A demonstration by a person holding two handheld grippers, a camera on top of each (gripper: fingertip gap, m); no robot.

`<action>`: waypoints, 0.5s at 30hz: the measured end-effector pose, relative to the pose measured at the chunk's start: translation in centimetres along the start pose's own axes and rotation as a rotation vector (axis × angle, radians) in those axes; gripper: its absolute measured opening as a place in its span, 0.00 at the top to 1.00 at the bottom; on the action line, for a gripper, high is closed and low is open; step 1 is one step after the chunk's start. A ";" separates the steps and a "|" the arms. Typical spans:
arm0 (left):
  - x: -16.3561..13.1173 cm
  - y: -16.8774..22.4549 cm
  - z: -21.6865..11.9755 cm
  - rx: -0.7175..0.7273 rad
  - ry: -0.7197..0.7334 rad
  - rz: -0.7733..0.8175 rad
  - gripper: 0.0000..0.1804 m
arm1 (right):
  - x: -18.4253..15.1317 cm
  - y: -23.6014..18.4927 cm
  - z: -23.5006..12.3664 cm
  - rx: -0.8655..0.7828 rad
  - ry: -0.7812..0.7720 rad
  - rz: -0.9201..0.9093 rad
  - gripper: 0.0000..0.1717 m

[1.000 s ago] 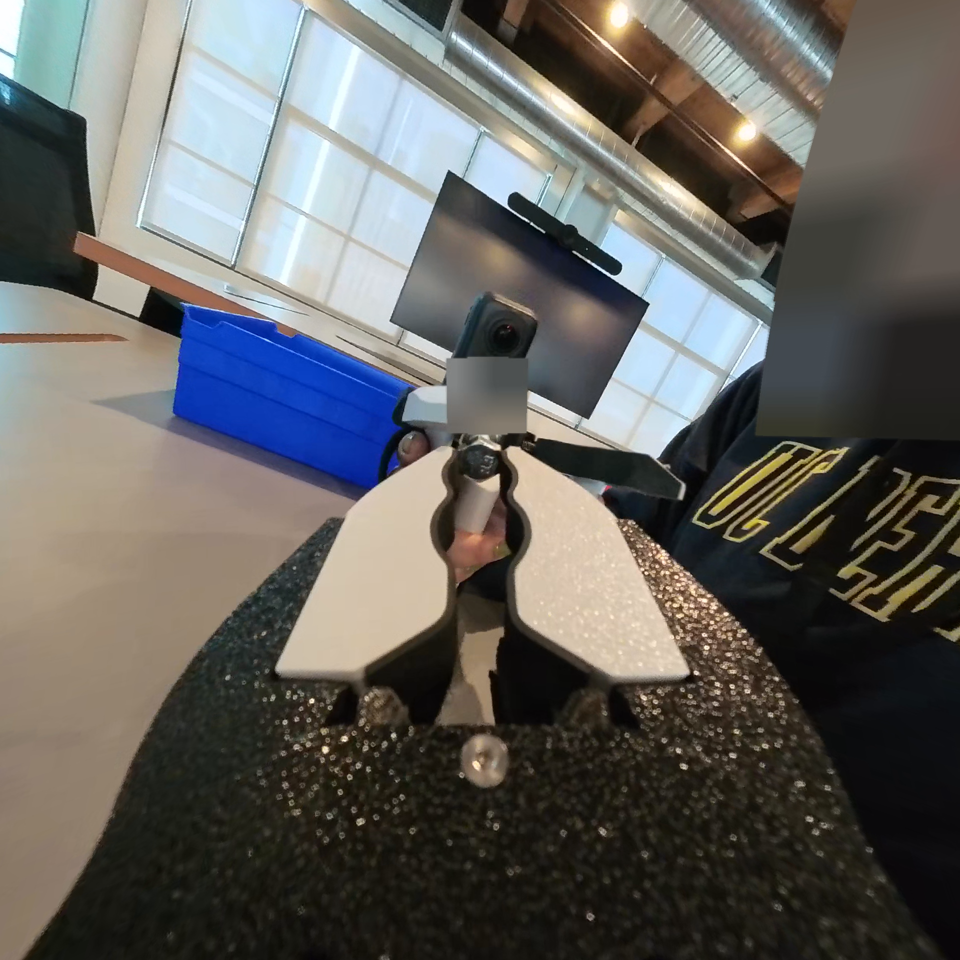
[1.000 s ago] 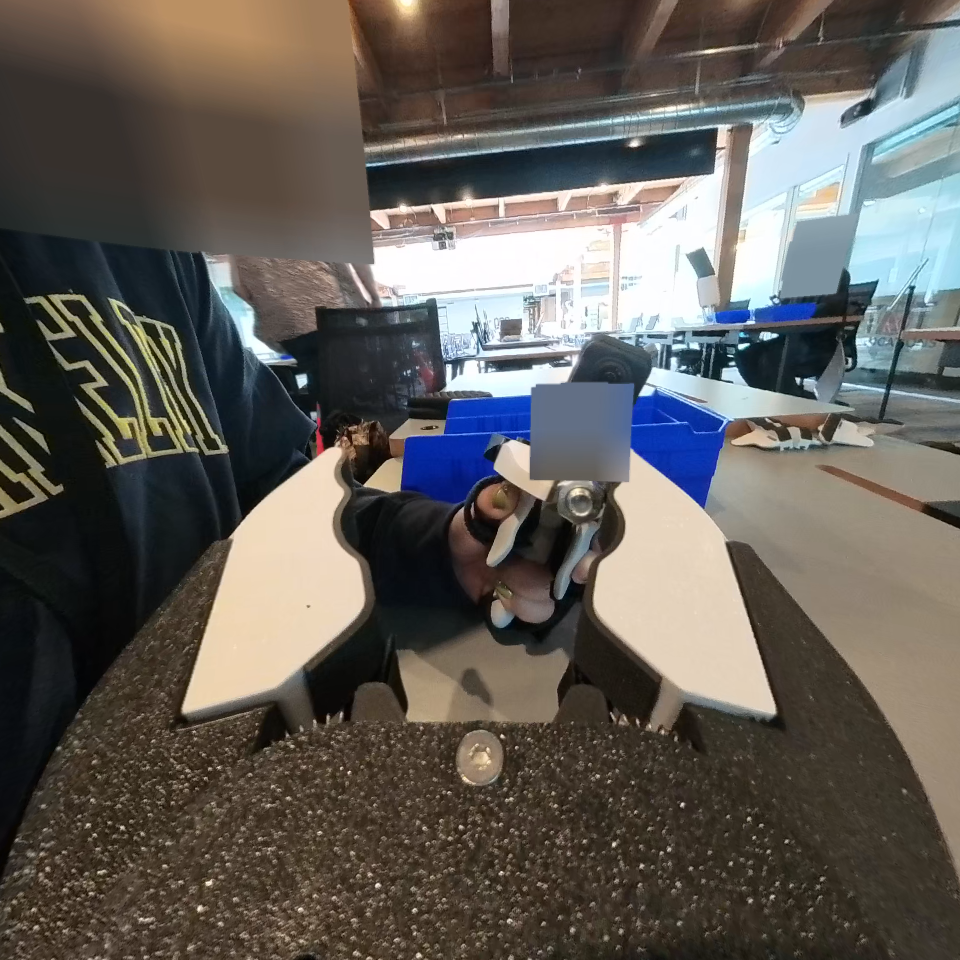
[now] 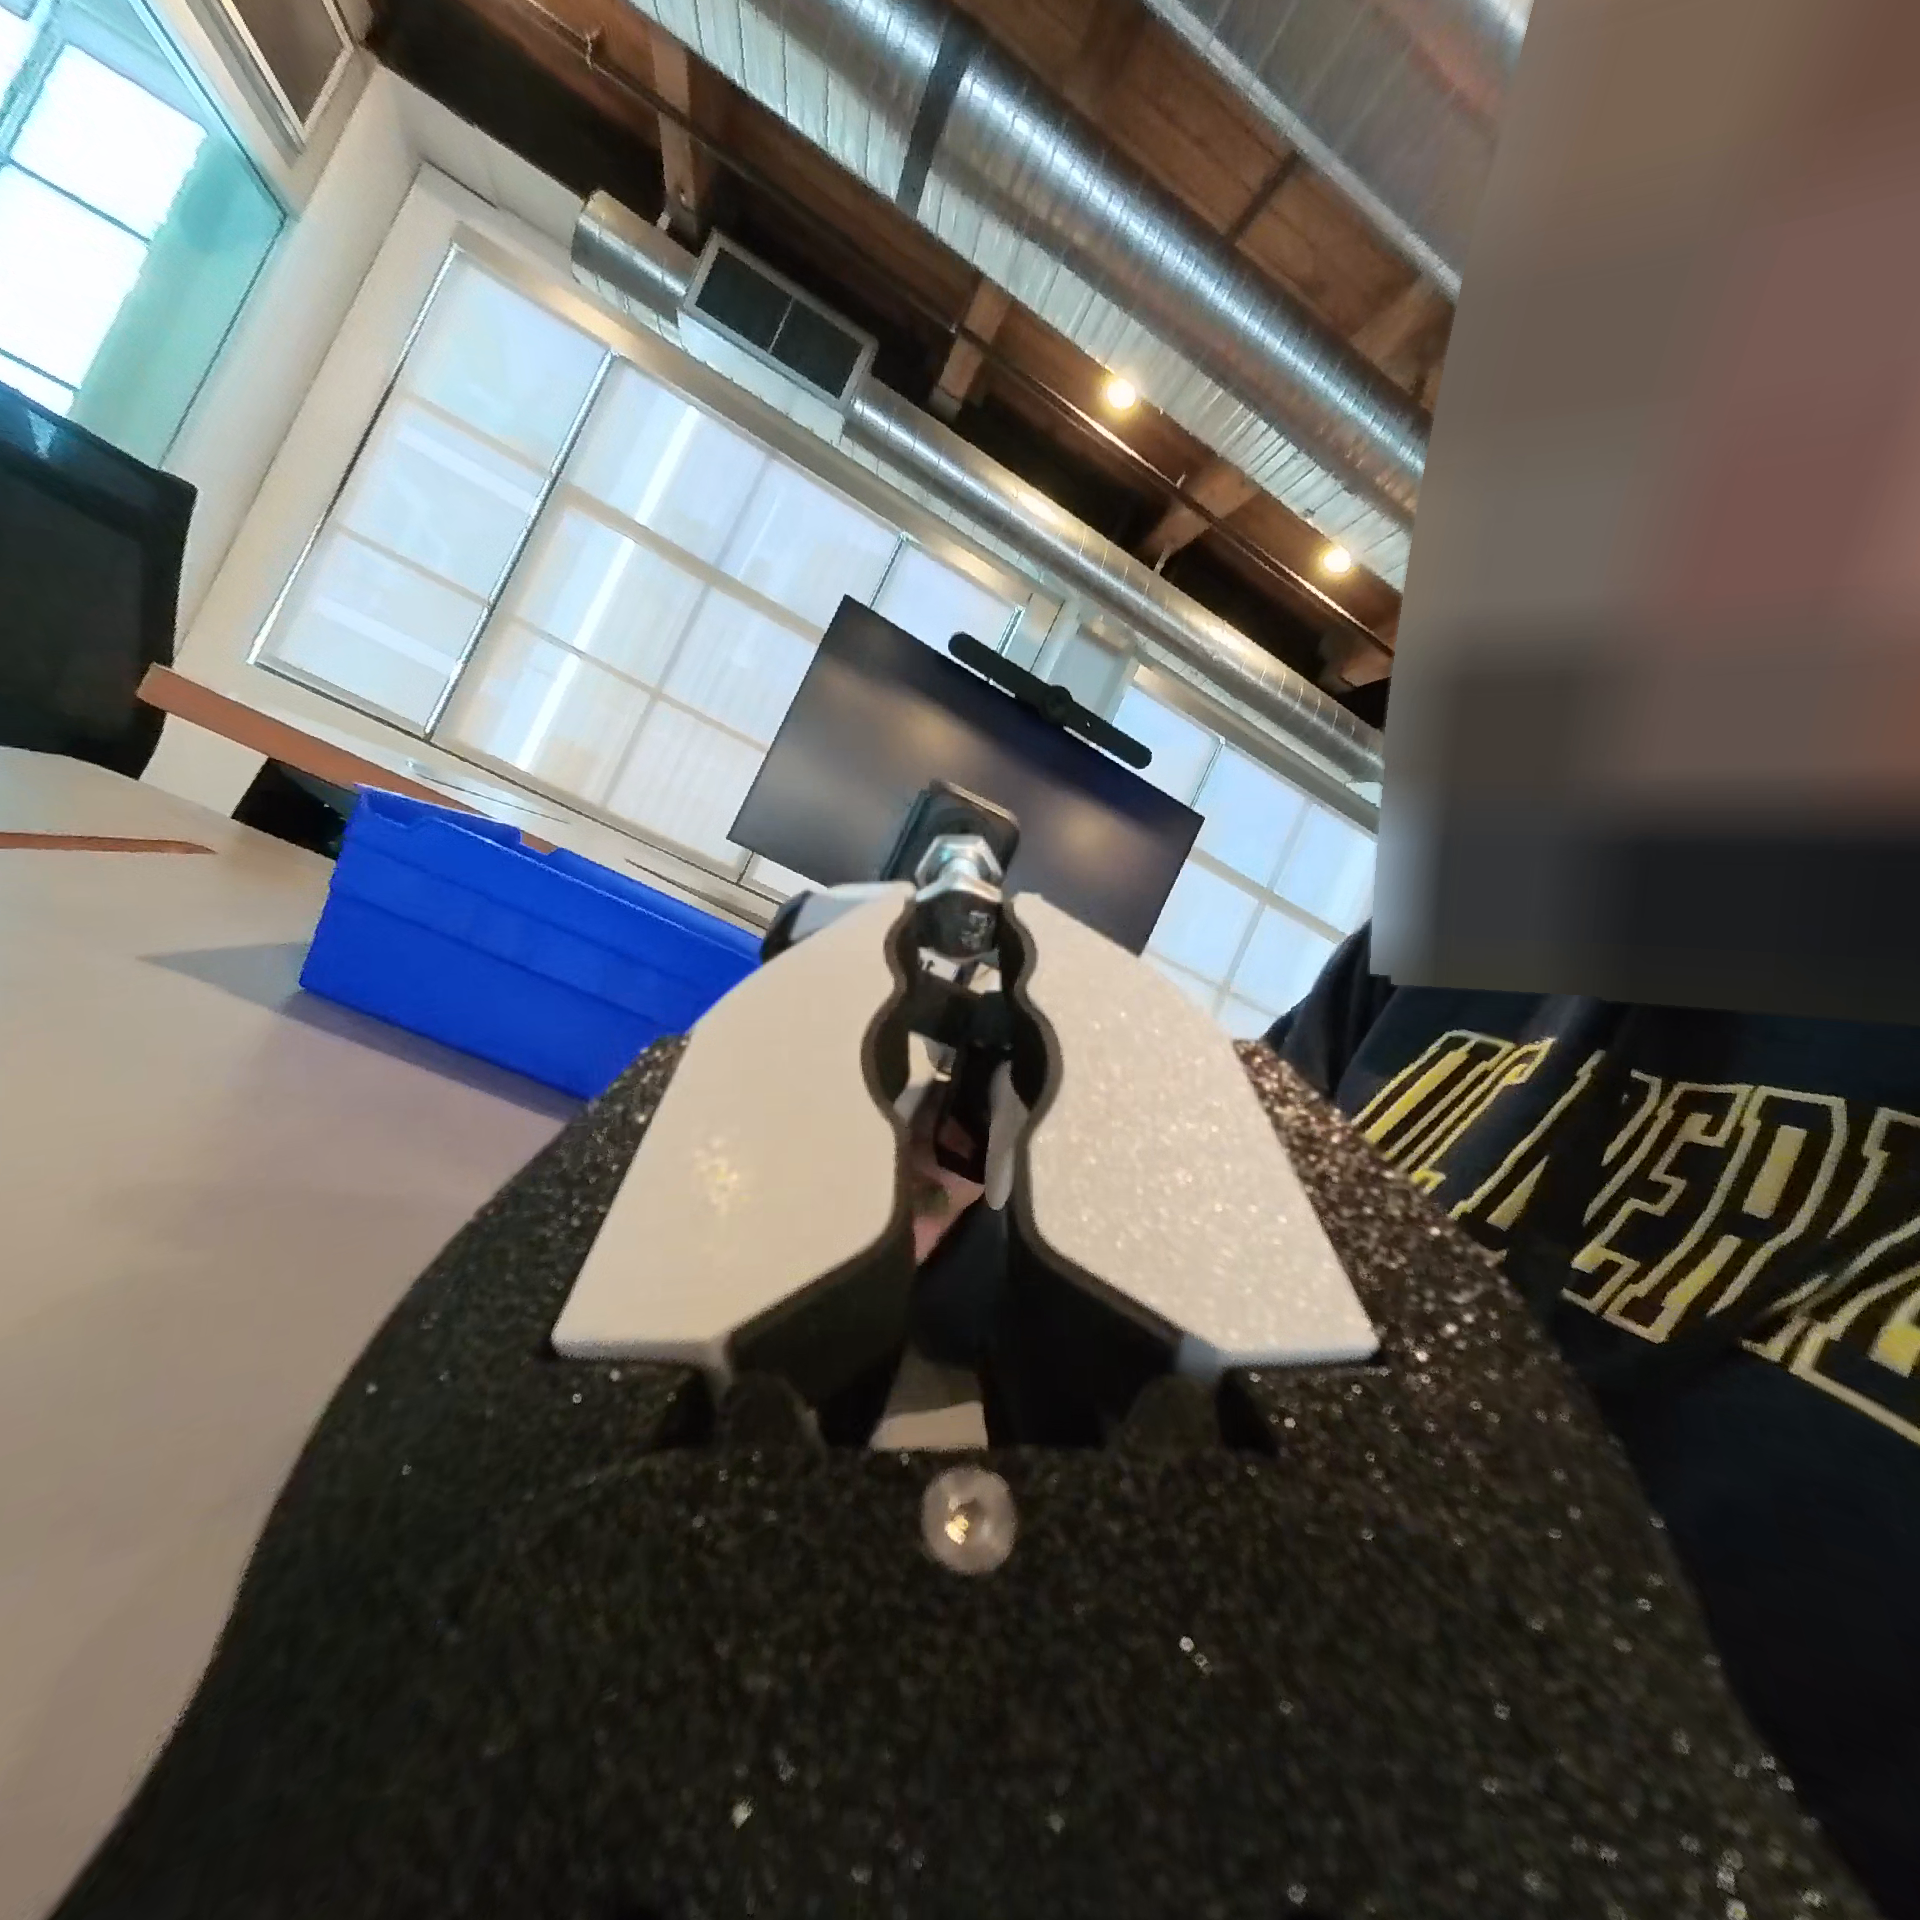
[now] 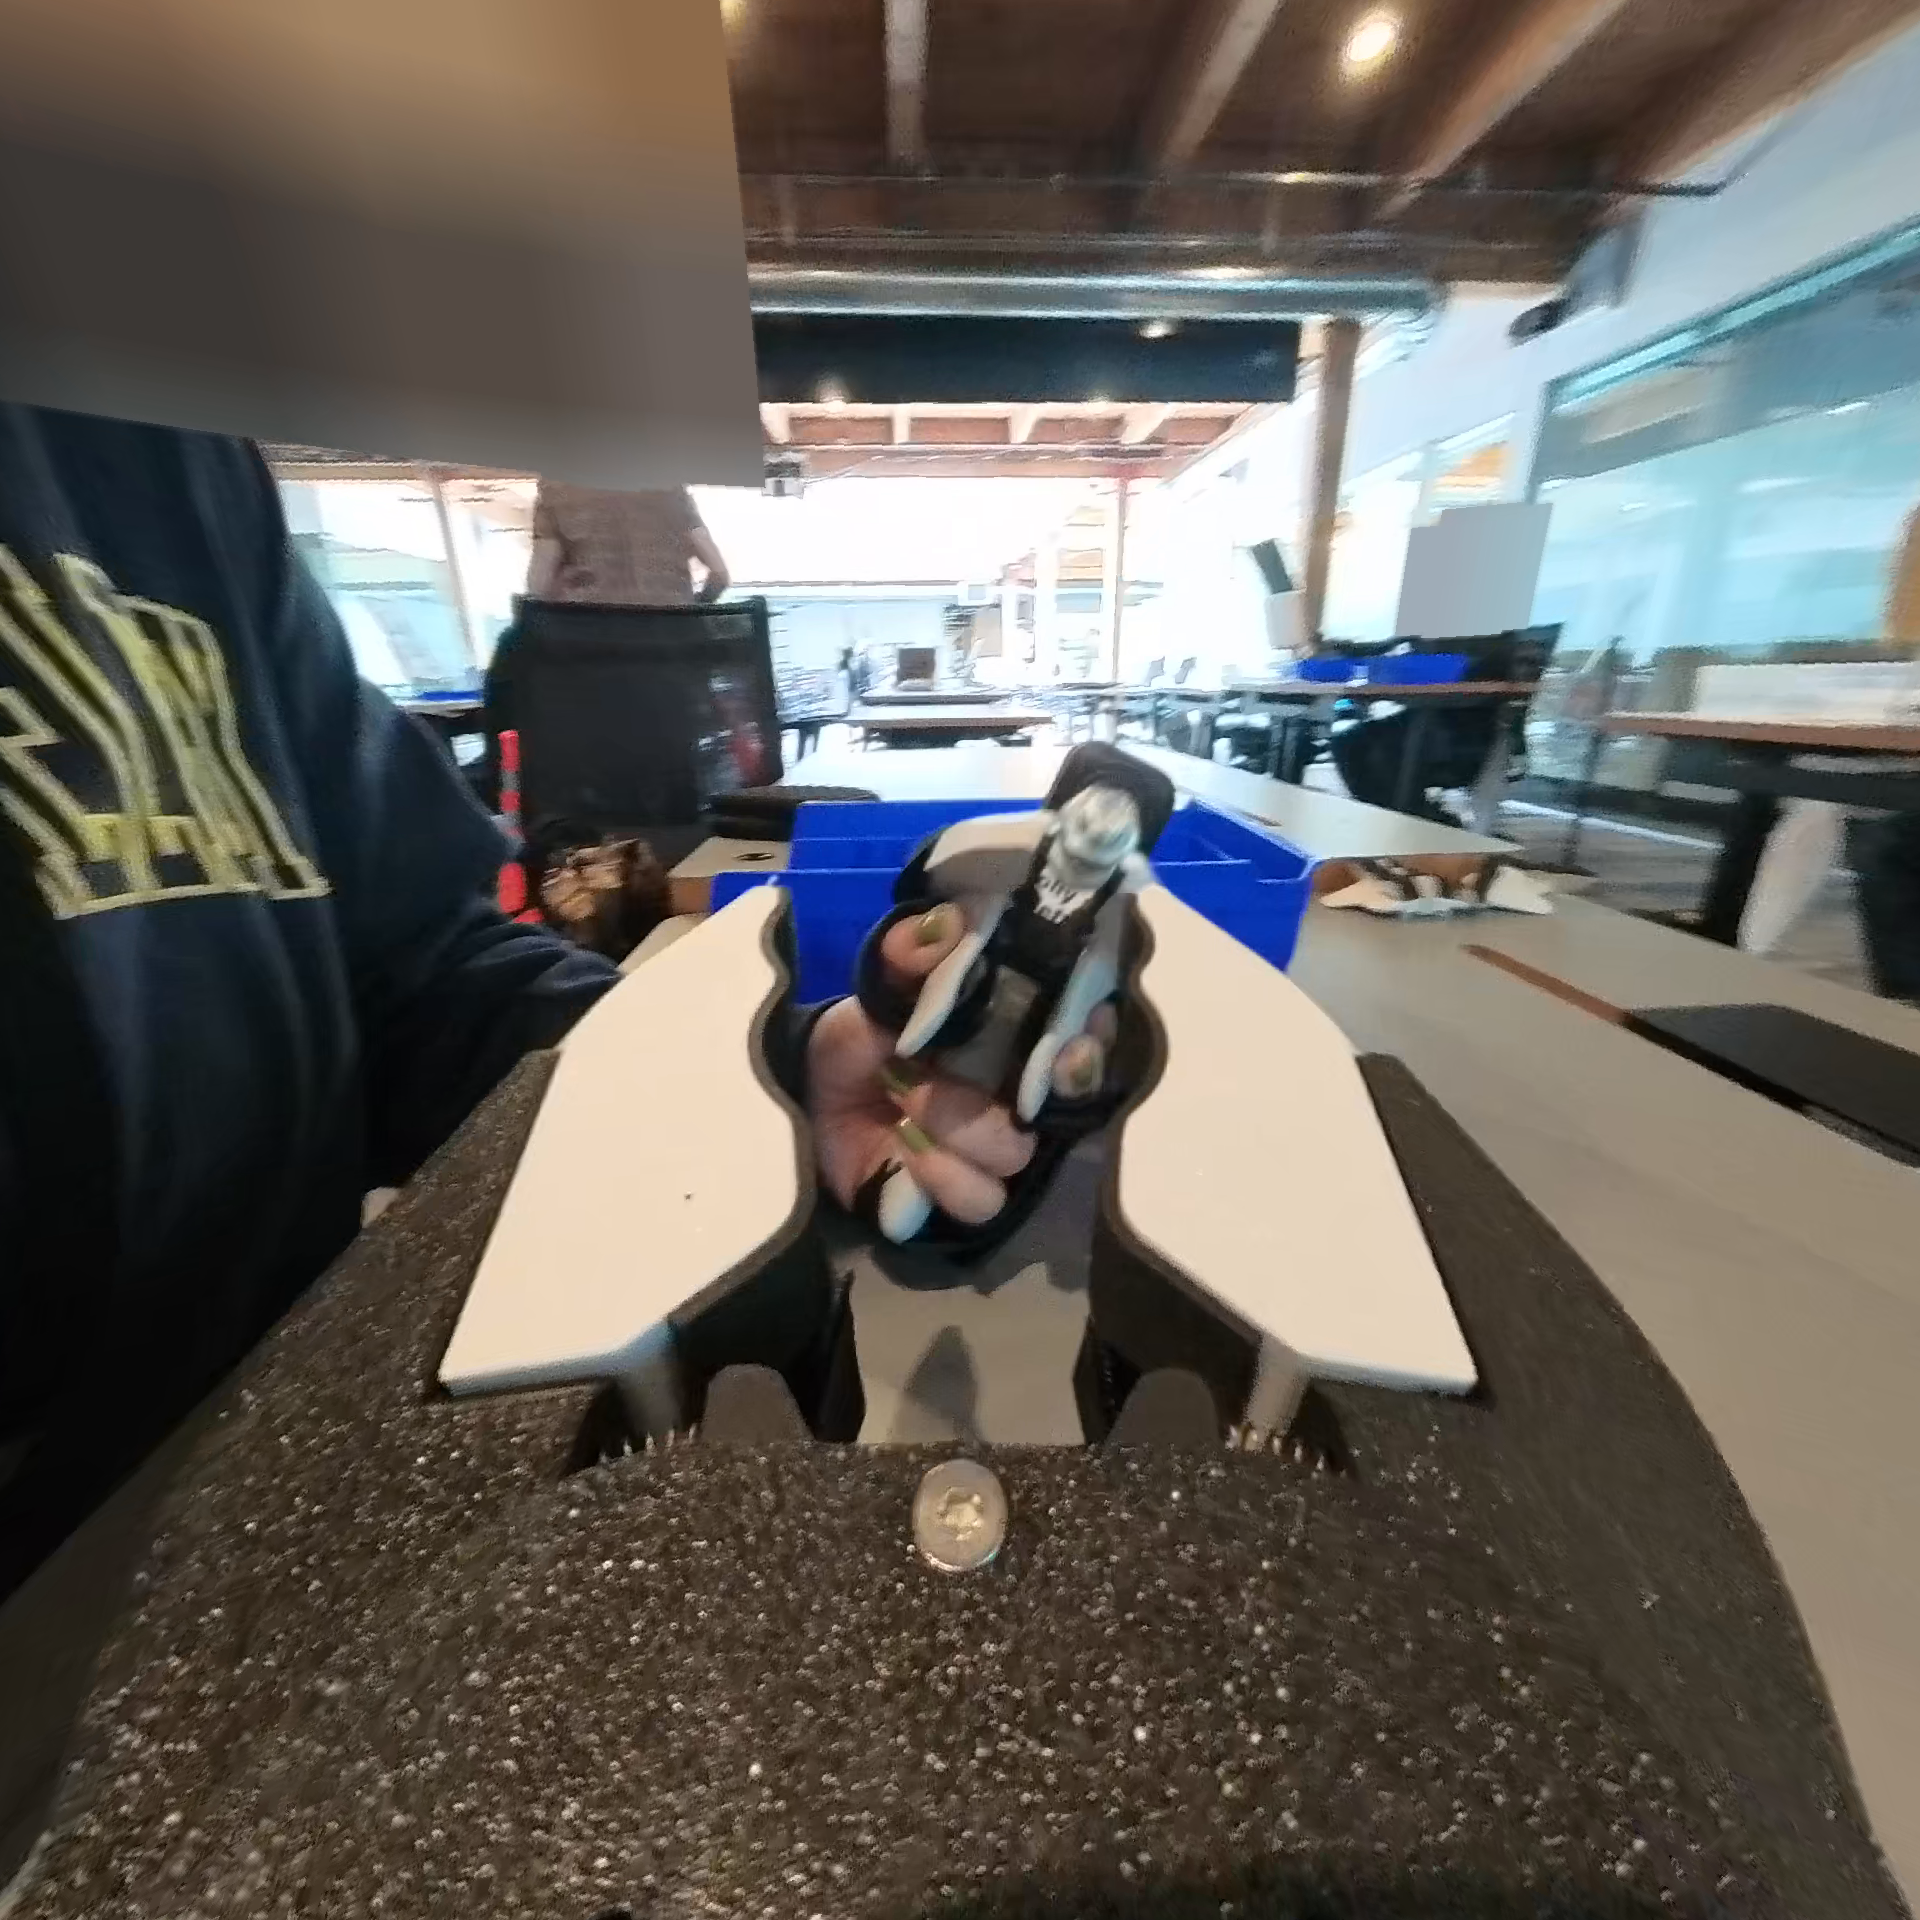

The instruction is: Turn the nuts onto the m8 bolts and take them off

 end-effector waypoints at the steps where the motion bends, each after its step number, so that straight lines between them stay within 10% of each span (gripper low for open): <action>1: -0.2 0.0 0.2 -0.001 -0.018 -0.005 0.92 | 0.1 0.0 0.1 -0.007 0.008 -0.008 0.65; 15: 0.1 0.1 0.0 0.023 0.008 0.029 0.93 | -0.3 -0.2 0.3 0.061 -0.040 0.038 0.70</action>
Point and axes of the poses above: each gripper's, where its closed fingertips meet, z out along the fingers, x out of its top, y = z × x across the jaws, the point moved 8 cm from there along -z, back along the fingers, and after that the axes turned 3 degrees about -z, right-handed, at the moved point
